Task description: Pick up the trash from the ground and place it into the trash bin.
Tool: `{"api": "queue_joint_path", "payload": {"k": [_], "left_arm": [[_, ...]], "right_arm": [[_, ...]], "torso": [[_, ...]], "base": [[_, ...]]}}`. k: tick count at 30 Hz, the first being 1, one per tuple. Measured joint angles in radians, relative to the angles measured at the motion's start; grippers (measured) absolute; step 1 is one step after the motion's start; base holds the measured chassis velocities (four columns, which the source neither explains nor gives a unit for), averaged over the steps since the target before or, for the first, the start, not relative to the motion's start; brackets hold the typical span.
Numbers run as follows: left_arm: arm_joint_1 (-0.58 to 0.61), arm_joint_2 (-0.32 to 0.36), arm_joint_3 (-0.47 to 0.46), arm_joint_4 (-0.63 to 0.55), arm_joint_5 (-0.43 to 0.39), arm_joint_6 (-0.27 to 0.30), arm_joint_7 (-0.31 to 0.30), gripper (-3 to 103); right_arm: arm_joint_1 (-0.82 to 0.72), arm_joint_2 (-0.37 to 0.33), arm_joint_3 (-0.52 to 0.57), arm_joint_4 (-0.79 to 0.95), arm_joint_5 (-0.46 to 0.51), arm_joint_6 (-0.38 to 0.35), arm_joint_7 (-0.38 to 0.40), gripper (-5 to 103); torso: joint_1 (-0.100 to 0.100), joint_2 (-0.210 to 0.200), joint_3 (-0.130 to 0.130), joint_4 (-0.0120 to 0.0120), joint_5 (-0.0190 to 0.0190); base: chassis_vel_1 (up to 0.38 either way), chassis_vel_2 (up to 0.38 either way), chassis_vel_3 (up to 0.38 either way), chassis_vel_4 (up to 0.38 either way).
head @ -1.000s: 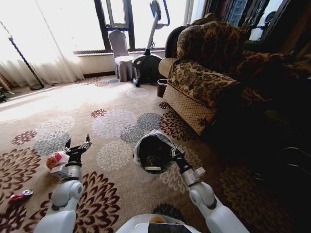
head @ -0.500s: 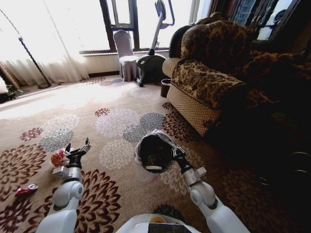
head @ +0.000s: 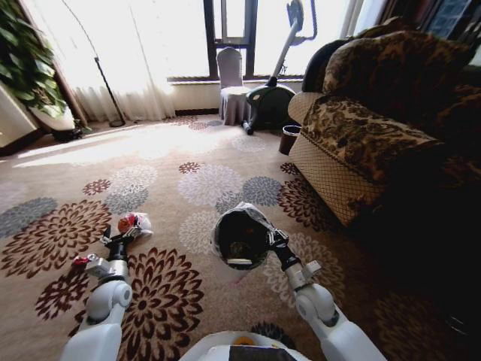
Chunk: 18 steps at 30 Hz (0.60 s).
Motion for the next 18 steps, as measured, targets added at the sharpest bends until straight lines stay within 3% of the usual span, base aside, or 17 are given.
{"api": "queue_joint_path", "payload": {"k": [9, 18], "left_arm": [[-0.006, 0.006, 0.018, 0.03, 0.029, -0.017, 0.01, 100], [-0.019, 0.02, 0.037, 0.068, 0.035, -0.009, 0.054, 100]], "right_arm": [[-0.002, 0.001, -0.002, -0.001, -0.003, -0.002, 0.0, 0], [-0.008, 0.017, -0.006, -0.016, -0.02, -0.002, 0.0, 0]], "torso": [[0.0, 0.0, 0.0, -0.0001, 0.0002], [0.0, 0.0, 0.0, -0.0004, 0.0001]], "base": [[0.095, 0.093, 0.075, 0.097], [0.065, 0.082, -0.065, -0.079]]}}
